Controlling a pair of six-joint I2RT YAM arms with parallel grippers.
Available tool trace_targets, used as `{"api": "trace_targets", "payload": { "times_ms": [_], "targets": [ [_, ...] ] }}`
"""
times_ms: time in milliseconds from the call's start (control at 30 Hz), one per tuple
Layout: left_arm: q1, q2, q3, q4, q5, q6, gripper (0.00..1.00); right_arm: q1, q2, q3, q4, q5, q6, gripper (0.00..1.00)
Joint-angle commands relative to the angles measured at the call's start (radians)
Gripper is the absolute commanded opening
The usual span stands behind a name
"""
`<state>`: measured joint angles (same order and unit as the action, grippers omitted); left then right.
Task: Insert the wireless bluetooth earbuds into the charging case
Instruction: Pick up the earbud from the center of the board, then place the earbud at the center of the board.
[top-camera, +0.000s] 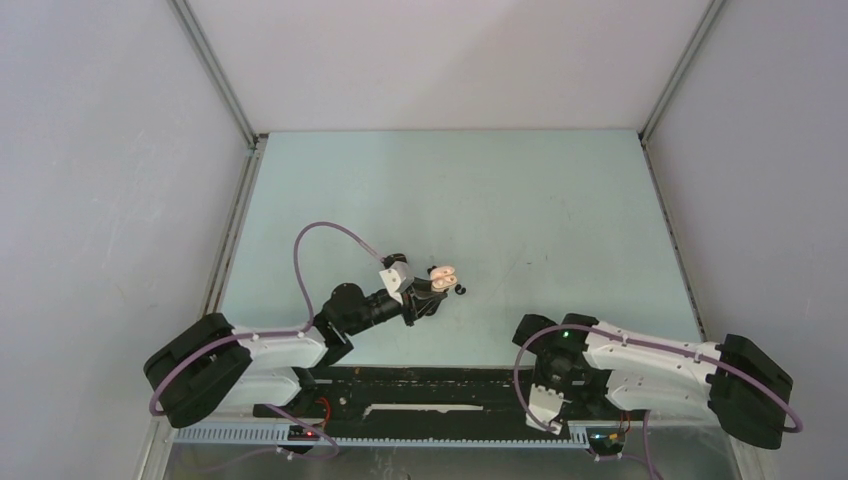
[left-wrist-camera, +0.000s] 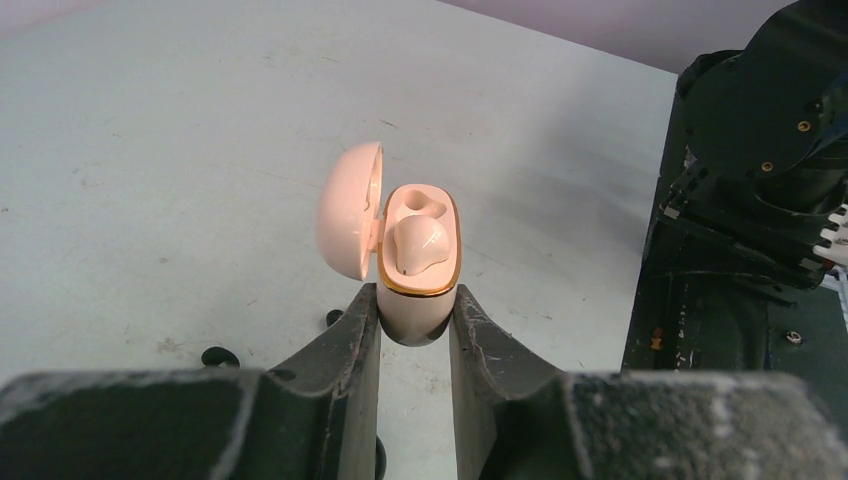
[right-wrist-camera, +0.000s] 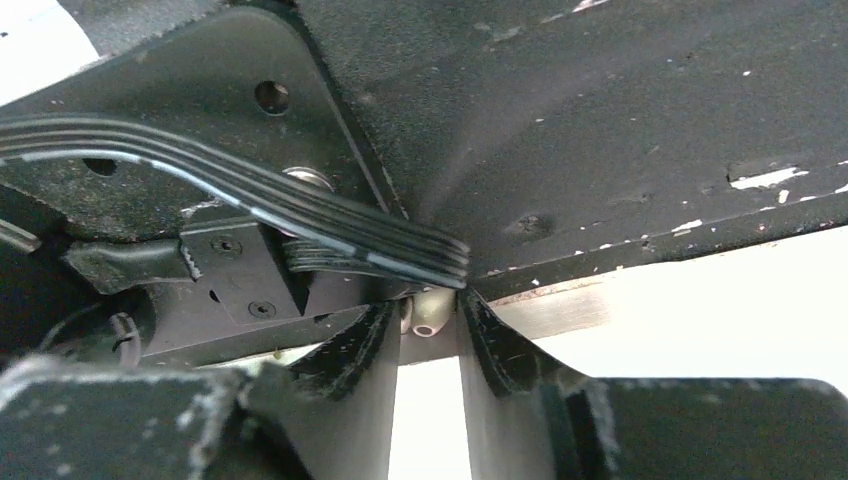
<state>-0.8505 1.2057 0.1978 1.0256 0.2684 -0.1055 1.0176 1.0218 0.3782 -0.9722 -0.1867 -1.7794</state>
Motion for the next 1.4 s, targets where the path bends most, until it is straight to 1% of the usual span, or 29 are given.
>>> {"api": "trace_targets", "payload": {
  "times_ms": [0,33,100,300,400,500,600,733,833,900,967,1033,1100,1233,1367],
  "targets": [
    [0.002,-0.027,0.034,0.024,0.022,-0.002,0.0,-0.018,0.061,0.023,0.072,0.114,0.068,0.25],
    [0.002,-0.027,0.035,0.023,0.024,-0.004,0.0,-0.02,0.07,0.042,0.05,0.11,0.079,0.2],
    [0.002,-0.029,0.034,0.024,0.025,-0.006,0.0,-0.017,0.078,0.078,0.004,0.095,0.098,0.16],
    [0.001,-0.031,0.036,0.024,0.03,-0.011,0.0,0.057,0.079,0.204,-0.081,0.046,0.233,0.15],
    [0.0,-0.027,0.038,0.024,0.035,-0.014,0.0,0.07,0.085,0.257,-0.104,0.028,0.284,0.14],
    [0.0,-0.026,0.038,0.024,0.035,-0.015,0.0,0.069,0.084,0.271,-0.096,0.032,0.308,0.14],
    [-0.001,-0.026,0.038,0.024,0.033,-0.014,0.0,0.045,0.084,0.271,-0.044,0.024,0.35,0.13],
    [-0.001,-0.025,0.038,0.023,0.029,-0.013,0.0,-0.052,0.106,0.296,0.085,-0.055,0.5,0.14],
    [-0.002,-0.024,0.038,0.022,0.029,-0.014,0.0,-0.134,0.115,0.322,0.191,-0.134,0.659,0.15],
    [-0.003,-0.023,0.039,0.024,0.029,-0.014,0.0,-0.175,0.127,0.331,0.255,-0.16,0.785,0.15],
    [-0.003,-0.022,0.039,0.024,0.028,-0.014,0.0,-0.212,0.142,0.333,0.327,-0.169,0.907,0.14],
    [-0.005,-0.023,0.04,0.023,0.026,-0.014,0.0,-0.254,0.159,0.334,0.387,-0.173,1.023,0.11],
    [-0.005,-0.025,0.039,0.024,0.021,-0.015,0.0,-0.295,0.177,0.334,0.431,-0.181,1.133,0.1],
    [-0.004,-0.031,0.035,0.023,0.006,-0.011,0.0,-0.383,0.213,0.333,0.51,-0.169,1.301,0.1],
    [-0.005,-0.038,0.032,0.024,-0.007,-0.01,0.0,-0.504,0.251,0.332,0.591,-0.161,1.46,0.08]
  ]
}}
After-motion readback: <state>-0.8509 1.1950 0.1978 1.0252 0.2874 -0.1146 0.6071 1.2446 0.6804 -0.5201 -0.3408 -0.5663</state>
